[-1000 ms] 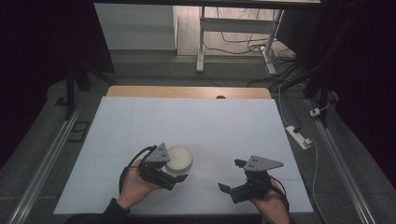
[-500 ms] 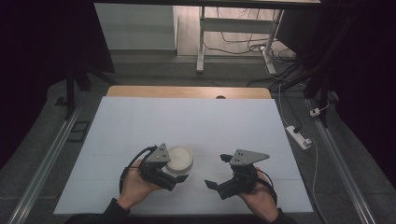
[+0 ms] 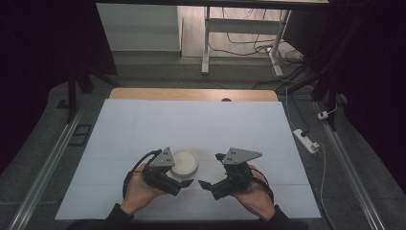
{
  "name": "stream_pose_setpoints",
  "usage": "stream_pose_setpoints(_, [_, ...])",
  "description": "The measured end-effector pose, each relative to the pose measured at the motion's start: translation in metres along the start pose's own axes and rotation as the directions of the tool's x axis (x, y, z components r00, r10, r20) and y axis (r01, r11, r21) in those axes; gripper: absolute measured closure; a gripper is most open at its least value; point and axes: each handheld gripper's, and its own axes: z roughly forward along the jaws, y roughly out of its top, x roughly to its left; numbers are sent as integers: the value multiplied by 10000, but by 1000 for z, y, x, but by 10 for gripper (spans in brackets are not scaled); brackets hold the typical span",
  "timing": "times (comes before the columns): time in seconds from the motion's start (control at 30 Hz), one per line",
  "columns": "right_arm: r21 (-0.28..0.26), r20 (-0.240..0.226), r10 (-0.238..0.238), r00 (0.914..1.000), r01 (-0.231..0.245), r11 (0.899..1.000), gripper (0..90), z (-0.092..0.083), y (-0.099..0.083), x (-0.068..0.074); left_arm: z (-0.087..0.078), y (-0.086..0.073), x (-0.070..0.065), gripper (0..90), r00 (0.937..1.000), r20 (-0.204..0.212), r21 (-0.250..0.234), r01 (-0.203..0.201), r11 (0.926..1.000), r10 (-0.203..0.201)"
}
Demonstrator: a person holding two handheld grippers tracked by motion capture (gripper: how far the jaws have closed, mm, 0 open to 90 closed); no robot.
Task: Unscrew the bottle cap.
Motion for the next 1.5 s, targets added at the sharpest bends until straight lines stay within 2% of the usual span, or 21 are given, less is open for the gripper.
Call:
stream_pose_setpoints(0.07, [-9, -180, 40, 9998, -40, 10000, 0, 4, 3, 0, 0, 0, 0, 71, 10000, 16, -16, -12, 10000, 12])
stream_pose_setpoints(0.33, [50, -302, -127, 9995, 128, 9999, 0, 11, 11, 4, 0, 1, -1, 71, 10000, -5, -35, -44, 10000, 44])
stream_pose_setpoints(0.57, [-136, -347, -228, 9991, 224, 9997, 0, 26, 27, 9, 1, 2, -3, 71, 9999, 74, -56, -74, 10000, 75])
stream_pose_setpoints(0.67, [-65, -331, -446, 9985, 445, 9990, 0, 35, 32, 13, 1, 2, -3, 72, 9999, 123, -84, -69, 9999, 70])
stream_pose_setpoints(0.9, [38, -319, -600, 9977, 602, 9982, 17, 52, 32, 16, 2, 2, -4, 71, 9998, 162, -59, -104, 9999, 105])
stream_pose_setpoints(1.0, [25, -350, -759, 9965, 761, 9971, 63, 54, 31, 18, 3, 3, -5, 72, 9997, 228, -30, -112, 9999, 112])
stream_pose_setpoints(1.13, [-89, -351, -1016, 9942, 1013, 9948, 68, 52, 31, 19, 2, 3, -5, 72, 9992, 343, 7, -224, 9997, 224])
stream_pose_setpoints(1.23, [-62, -690, -1035, 9922, 1033, 9946, 70, 50, 32, 17, 2, 3, -5, 72, 9973, 622, -42, -390, 9992, 392])
stream_pose_setpoints(1.33, [-60, -1362, -1086, 9847, 1088, 9940, 70, 47, 32, 12, 0, 4, -4, 72, 9926, 1044, -104, -615, 9981, 622])
stream_pose_setpoints(1.4, [-89, -1891, -1149, 9752, 1153, 9933, 70, 46, 32, 8, 0, 4, -5, 72, 9891, 1295, -162, -682, 9975, 697])
stream_pose_setpoints(1.43, [-86, -2151, -1200, 9692, 1210, 9926, 70, 45, 32, 6, 0, 4, -5, 72, 9891, 1295, -162, -682, 9975, 697])
stream_pose_setpoints(1.47, [-92, -2363, -1335, 9625, 1352, 9908, 70, 45, 32, 3, 1, 4, -5, 72, 9848, 1511, -123, -846, 9963, 855])
stream_pose_setpoints(1.5, [-115, -2607, -1442, 9546, 1463, 9892, 70, 45, 31, 1, 1, 4, -5, 72, 9848, 1511, -123, -846, 9963, 855])
